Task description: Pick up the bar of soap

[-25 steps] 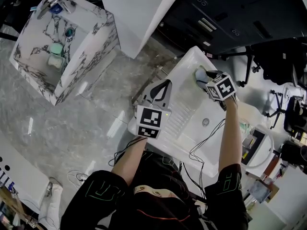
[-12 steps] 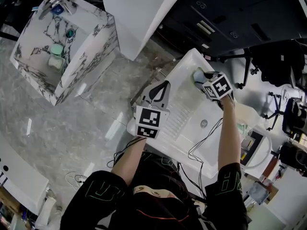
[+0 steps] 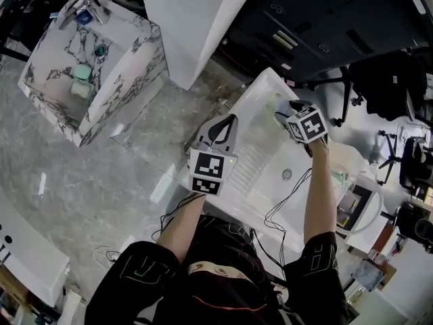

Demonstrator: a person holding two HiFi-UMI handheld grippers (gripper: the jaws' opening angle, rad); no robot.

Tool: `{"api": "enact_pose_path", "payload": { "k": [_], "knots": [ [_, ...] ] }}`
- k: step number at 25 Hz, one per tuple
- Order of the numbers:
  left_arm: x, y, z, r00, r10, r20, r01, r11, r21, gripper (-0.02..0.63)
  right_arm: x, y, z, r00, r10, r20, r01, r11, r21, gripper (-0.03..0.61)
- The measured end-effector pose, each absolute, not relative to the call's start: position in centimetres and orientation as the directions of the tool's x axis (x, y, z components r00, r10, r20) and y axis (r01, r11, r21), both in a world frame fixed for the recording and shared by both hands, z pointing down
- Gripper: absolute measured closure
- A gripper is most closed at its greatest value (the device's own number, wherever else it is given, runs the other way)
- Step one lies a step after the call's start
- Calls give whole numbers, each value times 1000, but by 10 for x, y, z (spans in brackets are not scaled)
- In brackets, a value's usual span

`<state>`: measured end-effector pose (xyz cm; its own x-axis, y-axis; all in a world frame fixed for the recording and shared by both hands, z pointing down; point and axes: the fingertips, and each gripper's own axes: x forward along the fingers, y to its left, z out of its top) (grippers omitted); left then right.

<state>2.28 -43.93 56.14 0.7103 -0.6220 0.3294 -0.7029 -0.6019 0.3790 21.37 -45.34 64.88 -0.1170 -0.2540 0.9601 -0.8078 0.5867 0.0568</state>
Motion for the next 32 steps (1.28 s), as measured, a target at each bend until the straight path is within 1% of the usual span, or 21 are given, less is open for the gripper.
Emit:
{"api": "enact_pose_path", "payload": {
  "k": [5,9,13,18,26,32],
  "knots": [
    [34,-429,549,718,-624,310,-695,-617,369,607,217,-450,620,-130,-383,915,-818,562,119,324],
    [40,-419,535,720,-631,289,-693,-631,348,606,219,-441,595,-154,-495,855,-855,501,136,324],
    [44,-405,519,712,-646,274,-701,-636,322,606,216,-427,568,-194,-603,774,-886,446,125,324],
    [49,-387,503,702,-663,261,-712,-643,283,606,211,-409,531,-241,-709,662,-923,379,70,324],
    [59,-360,460,676,-708,202,-736,-639,223,607,201,-363,475,-244,-839,487,-949,311,60,324],
    [59,-339,434,647,-745,163,-761,-621,185,607,197,-332,436,-262,-900,349,-958,285,18,324]
  ]
}}
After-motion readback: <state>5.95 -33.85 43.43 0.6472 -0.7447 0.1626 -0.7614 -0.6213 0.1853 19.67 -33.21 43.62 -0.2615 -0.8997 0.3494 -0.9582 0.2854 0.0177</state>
